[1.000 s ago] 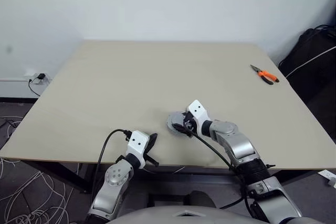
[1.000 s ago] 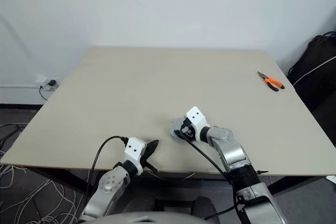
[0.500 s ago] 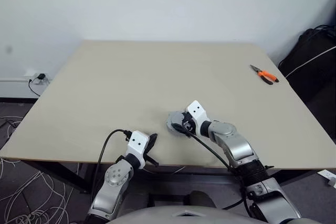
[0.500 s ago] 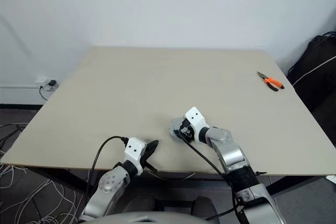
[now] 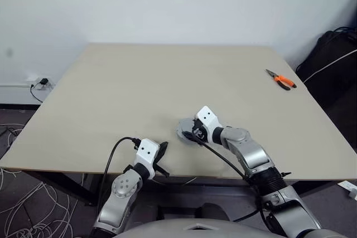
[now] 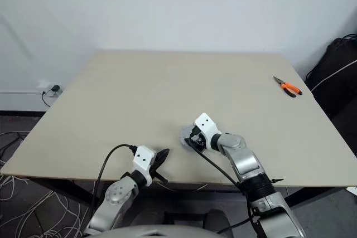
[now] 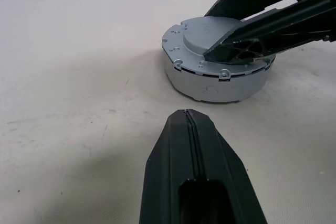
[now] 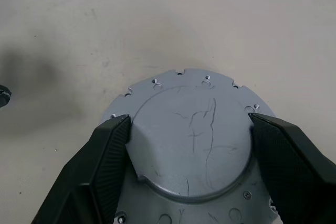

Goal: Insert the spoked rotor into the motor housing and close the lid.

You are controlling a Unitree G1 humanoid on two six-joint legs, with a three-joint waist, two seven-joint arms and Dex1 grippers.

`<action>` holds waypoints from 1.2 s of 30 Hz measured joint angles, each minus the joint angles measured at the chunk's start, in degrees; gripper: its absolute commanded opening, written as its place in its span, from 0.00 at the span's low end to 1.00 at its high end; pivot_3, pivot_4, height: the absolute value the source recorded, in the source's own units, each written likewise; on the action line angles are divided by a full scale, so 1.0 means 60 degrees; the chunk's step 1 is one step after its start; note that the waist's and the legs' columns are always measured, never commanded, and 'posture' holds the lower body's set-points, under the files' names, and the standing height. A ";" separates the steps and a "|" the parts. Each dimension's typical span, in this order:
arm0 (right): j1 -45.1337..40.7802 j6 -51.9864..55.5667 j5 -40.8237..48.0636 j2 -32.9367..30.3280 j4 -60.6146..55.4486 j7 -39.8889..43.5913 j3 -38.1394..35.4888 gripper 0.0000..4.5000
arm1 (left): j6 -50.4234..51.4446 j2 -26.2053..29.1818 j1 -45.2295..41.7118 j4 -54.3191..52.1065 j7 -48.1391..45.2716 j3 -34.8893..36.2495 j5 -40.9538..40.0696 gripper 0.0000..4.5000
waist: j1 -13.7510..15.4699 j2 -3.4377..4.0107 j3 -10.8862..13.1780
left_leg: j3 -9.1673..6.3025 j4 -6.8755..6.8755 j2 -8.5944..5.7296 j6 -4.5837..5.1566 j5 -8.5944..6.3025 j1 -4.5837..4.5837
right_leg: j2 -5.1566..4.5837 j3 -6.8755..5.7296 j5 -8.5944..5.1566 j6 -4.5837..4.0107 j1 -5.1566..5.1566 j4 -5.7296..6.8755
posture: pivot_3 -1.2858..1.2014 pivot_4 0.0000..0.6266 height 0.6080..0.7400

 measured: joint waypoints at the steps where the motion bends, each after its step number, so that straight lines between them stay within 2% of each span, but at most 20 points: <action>1: 0.0000 0.0086 0.0003 0.0043 -0.0013 -0.0064 -0.0016 0.72 | 0.0032 0.0003 0.0000 -0.0002 0.0000 -0.0002 -0.0001 0.00 | 0.0000 -0.0001 -0.0005 | 0.0000 0.0000 0.0000 0.0000 0.0000 0.0001 | -0.0001 0.0002 0.0000 0.0000 0.0001 0.0001 | 0.52 0.00 1.00; 11: -0.0018 0.0412 0.0002 0.0034 -0.0174 -0.0248 0.0047 0.72 | 0.0118 0.0022 0.0004 -0.0071 -0.0005 -0.0055 -0.0002 0.00 | 0.0025 0.0000 -0.0018 | -0.0002 0.0000 0.0000 0.0000 0.0000 0.0005 | -0.0004 -0.0004 0.0001 0.0001 0.0009 0.0004 | 0.52 0.00 1.00; 20: 0.0199 -0.0676 -0.0303 -0.0248 -0.0138 -0.0283 0.0411 0.72 | 0.0128 0.0035 0.0005 -0.0074 -0.0005 -0.0062 -0.0005 0.00 | 0.0038 -0.0003 -0.0015 | -0.0001 0.0000 -0.0001 0.0001 -0.0001 0.0003 | -0.0003 -0.0006 0.0000 0.0003 0.0008 -0.0002 | 0.52 0.00 1.00; 28: 0.0033 0.0821 0.0419 0.0293 -0.0169 -0.0403 -0.0418 0.72 | 0.0127 0.0037 0.0005 -0.0074 -0.0008 -0.0069 -0.0005 0.00 | 0.0034 -0.0006 -0.0014 | -0.0005 -0.0003 0.0003 0.0000 -0.0001 0.0004 | -0.0004 -0.0008 0.0001 0.0002 0.0008 0.0004 | 0.52 0.00 1.00; 36: 0.0157 0.1217 0.0485 0.0112 -0.0578 -0.0434 -0.0401 0.72 | 0.0127 0.0039 0.0004 -0.0074 -0.0009 -0.0069 -0.0006 0.00 | 0.0084 0.0000 -0.0010 | -0.0004 -0.0003 -0.0002 0.0001 -0.0002 -0.0003 | -0.0012 -0.0008 0.0000 0.0003 0.0007 -0.0006 | 0.52 0.00 1.00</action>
